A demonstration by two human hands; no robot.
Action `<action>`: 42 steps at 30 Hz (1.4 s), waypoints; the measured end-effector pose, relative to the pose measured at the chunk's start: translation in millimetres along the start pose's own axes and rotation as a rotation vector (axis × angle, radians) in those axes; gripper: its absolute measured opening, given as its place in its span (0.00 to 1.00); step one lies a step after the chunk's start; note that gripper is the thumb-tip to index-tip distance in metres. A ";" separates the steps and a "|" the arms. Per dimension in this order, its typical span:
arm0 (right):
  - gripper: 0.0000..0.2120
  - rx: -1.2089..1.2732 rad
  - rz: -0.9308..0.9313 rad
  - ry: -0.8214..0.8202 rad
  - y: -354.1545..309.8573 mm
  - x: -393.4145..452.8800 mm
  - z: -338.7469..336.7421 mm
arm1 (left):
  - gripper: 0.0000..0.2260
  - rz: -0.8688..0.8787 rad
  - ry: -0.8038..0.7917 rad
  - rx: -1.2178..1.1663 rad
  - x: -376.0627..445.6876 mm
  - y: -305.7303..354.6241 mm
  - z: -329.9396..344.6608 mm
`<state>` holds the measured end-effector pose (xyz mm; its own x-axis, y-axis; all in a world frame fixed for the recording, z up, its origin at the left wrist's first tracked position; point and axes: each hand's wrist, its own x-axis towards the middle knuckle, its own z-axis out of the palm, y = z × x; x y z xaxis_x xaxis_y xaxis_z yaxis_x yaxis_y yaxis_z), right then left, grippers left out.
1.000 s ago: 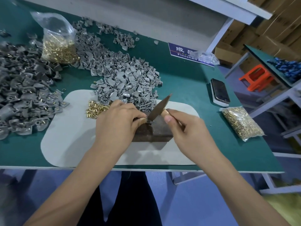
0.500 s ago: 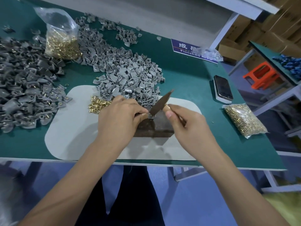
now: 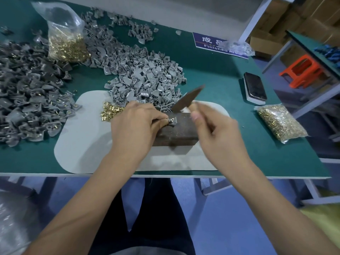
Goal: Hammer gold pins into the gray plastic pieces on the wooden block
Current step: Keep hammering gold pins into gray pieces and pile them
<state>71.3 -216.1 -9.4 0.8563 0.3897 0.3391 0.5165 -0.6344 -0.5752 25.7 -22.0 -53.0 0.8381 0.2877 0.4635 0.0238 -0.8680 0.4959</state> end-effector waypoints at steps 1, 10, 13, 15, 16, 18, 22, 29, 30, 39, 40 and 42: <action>0.11 -0.029 0.026 -0.075 0.3 -1.9 1.1 | 0.05 0.006 -0.006 -0.001 0.2 -0.4 -0.3; 0.16 -0.406 0.253 -0.040 31.1 8.8 -8.0 | 0.07 -0.003 -0.028 0.010 1.1 -1.3 1.2; 0.19 -0.456 0.356 -0.032 42.0 8.4 -0.4 | 0.07 -0.006 -0.042 0.014 2.8 -0.6 -0.9; 0.20 -0.548 0.384 -0.066 45.3 6.3 6.1 | 0.07 -0.007 -0.049 0.012 3.9 0.5 -1.3; 0.21 -0.613 0.392 -0.088 45.3 5.0 8.6 | 0.07 -0.007 -0.053 0.010 4.1 1.0 -1.6; 0.19 -0.711 0.368 -0.073 44.5 4.6 9.1 | 0.07 -0.009 -0.061 0.009 4.0 1.2 -1.8; 0.11 -0.241 0.097 0.071 28.3 10.6 8.1 | 0.06 -0.007 -0.076 -0.031 2.7 0.1 0.4; 0.05 -0.061 -0.177 -0.050 -27.6 20.6 53.1 | 0.05 -0.039 0.090 -0.053 -25.5 -15.4 -13.4; 0.05 -0.033 -0.193 -0.058 -34.5 21.0 62.0 | 0.05 -0.053 0.119 -0.047 -31.9 -23.1 -19.1; 0.05 0.031 -0.320 -0.233 -110.2 22.8 153.9 | 0.07 -0.224 0.188 0.095 -76.0 -101.7 -81.4; 0.05 0.034 -0.334 -0.253 -117.2 24.0 161.7 | 0.06 -0.233 0.192 0.111 -78.6 -109.2 -86.3; 0.05 0.036 -0.361 -0.271 -131.0 27.7 175.3 | 0.05 -0.251 0.205 0.148 -81.9 -122.4 -94.5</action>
<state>25.8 -5.2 -55.2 0.5858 0.7454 0.3183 0.7768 -0.4043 -0.4829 -97.3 99.0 -82.3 0.6699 0.5617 0.4855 0.3065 -0.8048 0.5082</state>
